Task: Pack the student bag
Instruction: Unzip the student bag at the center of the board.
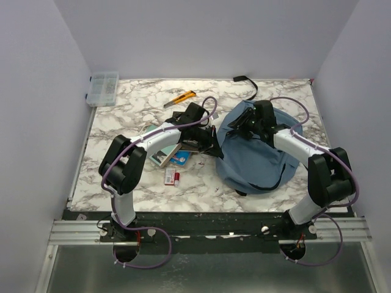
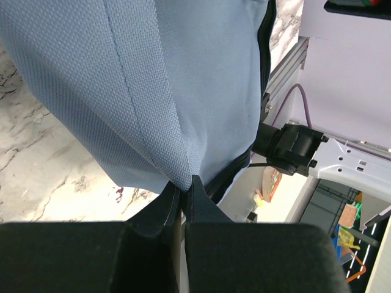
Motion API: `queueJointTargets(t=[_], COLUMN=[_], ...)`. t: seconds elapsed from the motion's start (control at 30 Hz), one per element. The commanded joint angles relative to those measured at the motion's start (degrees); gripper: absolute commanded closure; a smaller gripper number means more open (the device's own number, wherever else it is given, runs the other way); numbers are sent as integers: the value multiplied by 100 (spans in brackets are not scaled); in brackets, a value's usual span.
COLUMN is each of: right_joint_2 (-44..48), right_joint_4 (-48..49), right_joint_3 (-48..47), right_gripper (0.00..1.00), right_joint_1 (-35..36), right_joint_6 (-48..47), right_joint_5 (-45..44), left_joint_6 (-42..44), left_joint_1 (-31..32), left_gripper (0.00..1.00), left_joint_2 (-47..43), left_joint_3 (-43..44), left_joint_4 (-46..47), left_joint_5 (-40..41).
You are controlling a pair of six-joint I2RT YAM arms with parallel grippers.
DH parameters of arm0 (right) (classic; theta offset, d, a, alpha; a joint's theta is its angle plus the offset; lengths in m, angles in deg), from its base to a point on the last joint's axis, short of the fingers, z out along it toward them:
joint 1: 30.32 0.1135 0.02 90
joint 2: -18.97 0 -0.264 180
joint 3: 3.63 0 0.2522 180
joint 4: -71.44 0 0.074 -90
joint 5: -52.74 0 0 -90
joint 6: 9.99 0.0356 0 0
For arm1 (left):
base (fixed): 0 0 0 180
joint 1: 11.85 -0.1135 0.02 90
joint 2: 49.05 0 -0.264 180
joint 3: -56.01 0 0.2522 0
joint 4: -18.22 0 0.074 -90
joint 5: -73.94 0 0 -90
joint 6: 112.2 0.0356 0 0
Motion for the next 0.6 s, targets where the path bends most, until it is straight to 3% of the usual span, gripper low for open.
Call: queueJointTargets(t=[0.0,0.57], right_joint_2=[-14,355], right_joint_4=[-15,-3], right_joint_3=[114,593], right_gripper=[50,48], right_joint_1=[-3,-11], right_joint_6=[427,722], right_joint_5=[-128,-228], left_joint_6=[-51,-11], left_joint_1=[29,44], left_gripper=[100,100], left_joint_2=[-274,-343], left_joint_3=[-38,-32], left_joint_4=[176,180], left_joint_5=[-299,-268])
